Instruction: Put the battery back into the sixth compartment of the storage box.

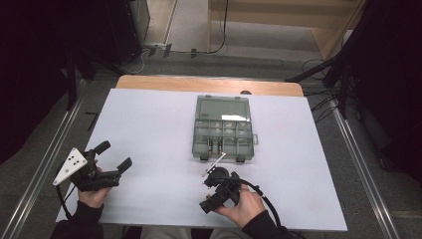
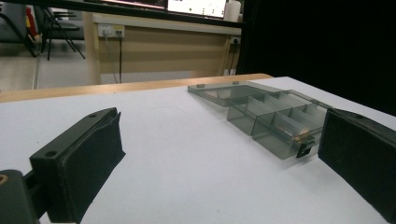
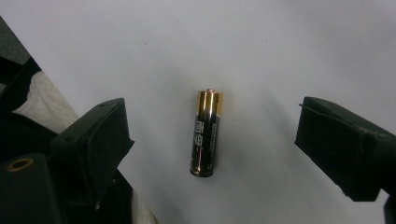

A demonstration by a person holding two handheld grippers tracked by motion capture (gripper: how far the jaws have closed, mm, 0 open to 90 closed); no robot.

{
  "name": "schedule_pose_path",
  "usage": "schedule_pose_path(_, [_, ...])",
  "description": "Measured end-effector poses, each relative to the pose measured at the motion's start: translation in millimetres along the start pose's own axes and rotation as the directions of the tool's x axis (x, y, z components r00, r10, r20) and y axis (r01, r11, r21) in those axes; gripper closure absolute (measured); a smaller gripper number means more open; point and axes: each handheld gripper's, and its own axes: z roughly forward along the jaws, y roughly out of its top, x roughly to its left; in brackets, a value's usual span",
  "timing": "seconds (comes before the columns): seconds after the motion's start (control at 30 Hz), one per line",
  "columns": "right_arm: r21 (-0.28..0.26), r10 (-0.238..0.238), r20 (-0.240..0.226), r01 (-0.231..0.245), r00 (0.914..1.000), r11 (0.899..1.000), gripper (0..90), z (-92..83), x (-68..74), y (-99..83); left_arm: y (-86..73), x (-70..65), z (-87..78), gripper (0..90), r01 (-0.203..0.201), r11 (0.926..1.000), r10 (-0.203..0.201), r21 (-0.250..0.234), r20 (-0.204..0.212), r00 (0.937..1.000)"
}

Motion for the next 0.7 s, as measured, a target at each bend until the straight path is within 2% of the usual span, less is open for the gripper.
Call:
schedule_pose_path(0.27, [0.053, -0.001, 0.058, -0.002, 0.9983, 0.999, 14.5, 6.9, 6.1, -0.9, 0.0, -0.2, -0.2, 0.0, 0.002, 1.0, -0.002, -0.004, -0.003, 1.0])
schedule_pose_path(0.3, [0.054, -0.002, 0.06, -0.001, 0.9982, 0.999, 15.8, 7.7, 6.6, -1.1, 0.1, -0.1, -0.3, 0.0, 0.002, 1.0, -0.002, -0.003, -0.002, 1.0])
schedule_pose_path(0.37, [0.061, -0.005, 0.033, 0.003, 0.9994, 0.998, 19.2, 10.0, 6.6, -2.4, 0.1, 0.0, -0.3, 0.0, 0.003, 1.0, -0.003, -0.003, -0.002, 1.0])
schedule_pose_path(0.47, [0.08, -0.011, 0.046, 0.007, 0.9989, 0.997, 23.8, 13.6, 7.6, -4.5, 0.0, 0.1, -0.2, 0.0, 0.002, 1.0, -0.002, -0.002, -0.002, 1.0])
schedule_pose_path(0.5, [0.085, -0.012, 0.061, 0.007, 0.9981, 0.996, 26.2, 14.3, 8.5, -4.9, 0.1, 0.1, -0.3, 0.0, 0.002, 1.0, -0.002, -0.003, -0.002, 1.0])
schedule_pose_path(0.63, [0.069, -0.016, 0.056, 0.013, 0.9983, 0.998, 42.5, 11.9, 11.3, -5.6, 0.1, 0.2, -0.3, 0.0, 0.003, 1.0, -0.003, -0.003, -0.003, 1.0])
schedule_pose_path(0.7, [0.07, -0.023, 0.055, 0.019, 0.9982, 0.997, 45.9, 11.5, 11.7, -6.0, 0.1, 0.1, -0.2, 0.0, 0.003, 1.0, -0.003, -0.003, -0.003, 1.0])
